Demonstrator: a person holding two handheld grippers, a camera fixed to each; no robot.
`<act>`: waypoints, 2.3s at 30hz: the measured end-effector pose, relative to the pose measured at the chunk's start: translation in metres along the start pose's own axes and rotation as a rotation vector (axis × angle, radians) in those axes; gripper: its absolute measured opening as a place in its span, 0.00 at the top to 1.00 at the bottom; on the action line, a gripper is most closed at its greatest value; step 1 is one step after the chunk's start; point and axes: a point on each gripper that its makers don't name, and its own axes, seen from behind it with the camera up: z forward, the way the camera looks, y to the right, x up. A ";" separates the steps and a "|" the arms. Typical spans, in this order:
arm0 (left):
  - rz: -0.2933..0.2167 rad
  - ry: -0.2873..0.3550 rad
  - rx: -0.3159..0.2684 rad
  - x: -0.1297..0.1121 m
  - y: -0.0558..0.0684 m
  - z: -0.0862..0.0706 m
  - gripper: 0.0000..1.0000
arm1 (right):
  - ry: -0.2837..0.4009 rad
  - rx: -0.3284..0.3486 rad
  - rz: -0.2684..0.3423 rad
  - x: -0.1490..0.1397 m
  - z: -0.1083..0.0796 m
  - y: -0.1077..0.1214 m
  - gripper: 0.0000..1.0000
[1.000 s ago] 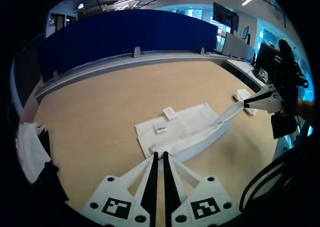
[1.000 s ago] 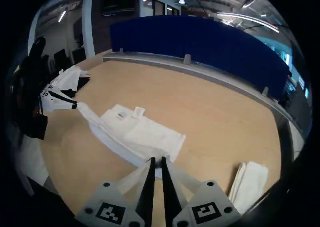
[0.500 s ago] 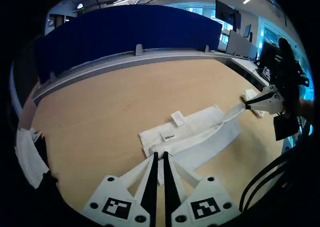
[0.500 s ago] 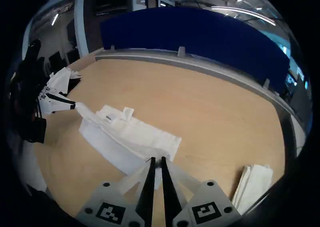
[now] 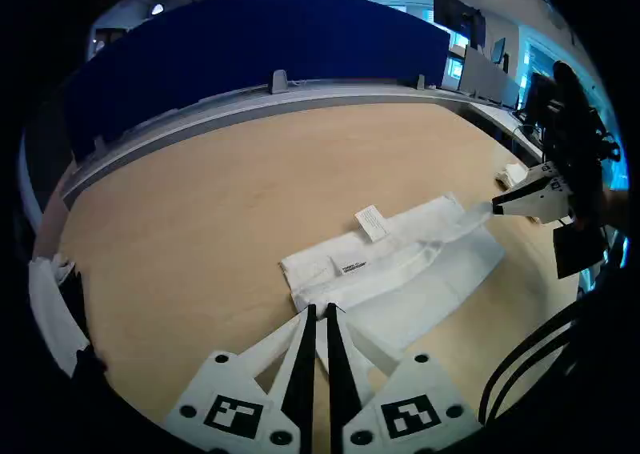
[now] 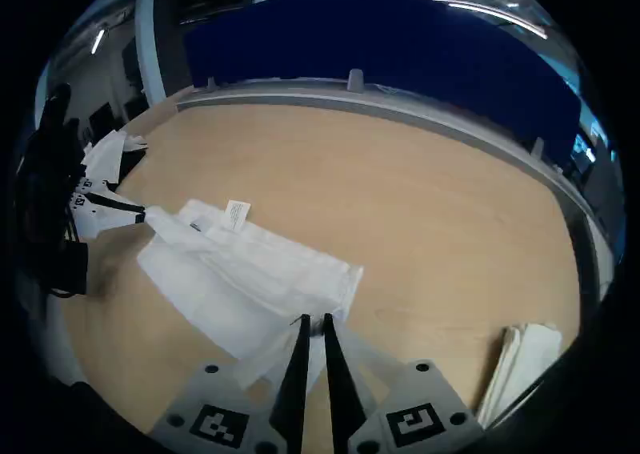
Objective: Fold towel
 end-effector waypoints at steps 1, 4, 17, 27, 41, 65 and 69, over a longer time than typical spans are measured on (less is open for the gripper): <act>0.002 -0.001 0.004 -0.001 -0.001 0.002 0.91 | 0.002 0.000 0.005 0.000 0.002 0.000 0.82; 0.009 -0.003 0.021 -0.003 -0.005 0.009 0.89 | 0.006 -0.008 0.016 0.000 0.008 0.001 0.73; 0.000 0.001 0.064 -0.002 -0.020 0.018 0.59 | 0.009 -0.074 0.001 0.001 0.021 0.014 0.45; -0.009 0.016 0.082 -0.001 -0.029 0.007 0.14 | 0.048 -0.103 0.013 0.016 0.022 0.021 0.03; -0.072 0.039 0.114 -0.007 -0.043 -0.021 0.10 | 0.075 -0.089 0.003 0.021 0.011 0.008 0.00; -0.230 0.039 0.257 -0.079 -0.076 -0.103 0.10 | 0.070 0.087 -0.108 0.032 0.034 -0.107 0.00; -0.243 0.038 0.272 -0.087 -0.080 -0.110 0.10 | 0.060 0.116 -0.129 0.027 0.038 -0.124 0.00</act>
